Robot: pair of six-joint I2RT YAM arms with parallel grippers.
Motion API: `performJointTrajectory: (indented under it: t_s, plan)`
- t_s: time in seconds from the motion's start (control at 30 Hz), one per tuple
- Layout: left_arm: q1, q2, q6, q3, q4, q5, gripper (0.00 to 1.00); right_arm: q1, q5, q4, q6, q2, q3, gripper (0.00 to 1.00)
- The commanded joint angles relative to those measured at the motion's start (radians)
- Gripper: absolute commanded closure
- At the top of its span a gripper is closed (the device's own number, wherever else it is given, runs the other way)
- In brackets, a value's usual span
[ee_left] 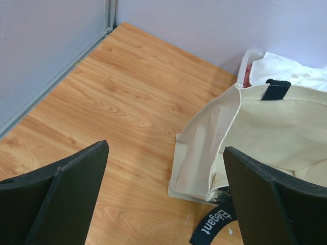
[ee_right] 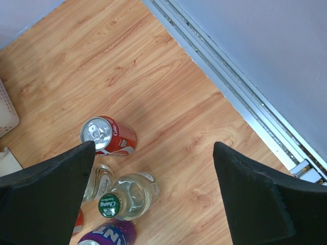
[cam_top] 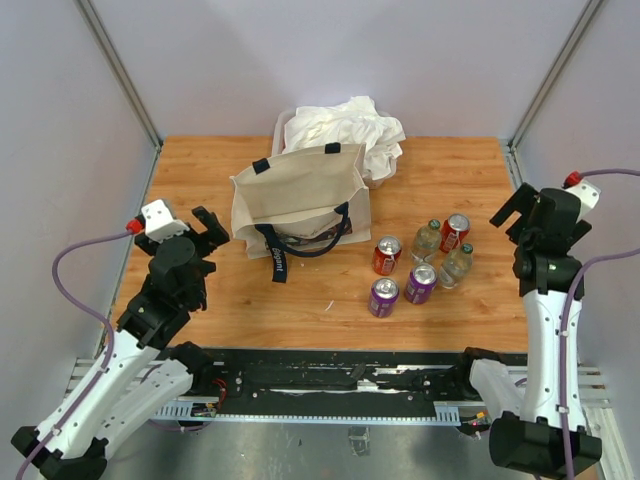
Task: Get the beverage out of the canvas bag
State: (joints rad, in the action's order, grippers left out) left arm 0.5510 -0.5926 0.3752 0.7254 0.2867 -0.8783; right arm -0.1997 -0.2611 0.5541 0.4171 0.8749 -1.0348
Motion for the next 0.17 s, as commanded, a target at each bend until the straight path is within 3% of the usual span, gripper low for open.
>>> performJointTrajectory:
  t_s: [0.0,0.13]
  plan:
    - [-0.005,0.016,0.015,-0.004,-0.016,-0.018,0.0,-0.01,-0.049,-0.016,-0.03,-0.032,0.013,0.01]
    - [-0.005,0.019,0.027,-0.008,-0.007,-0.016,0.0,-0.01,-0.057,-0.016,-0.042,-0.045,0.016,0.02]
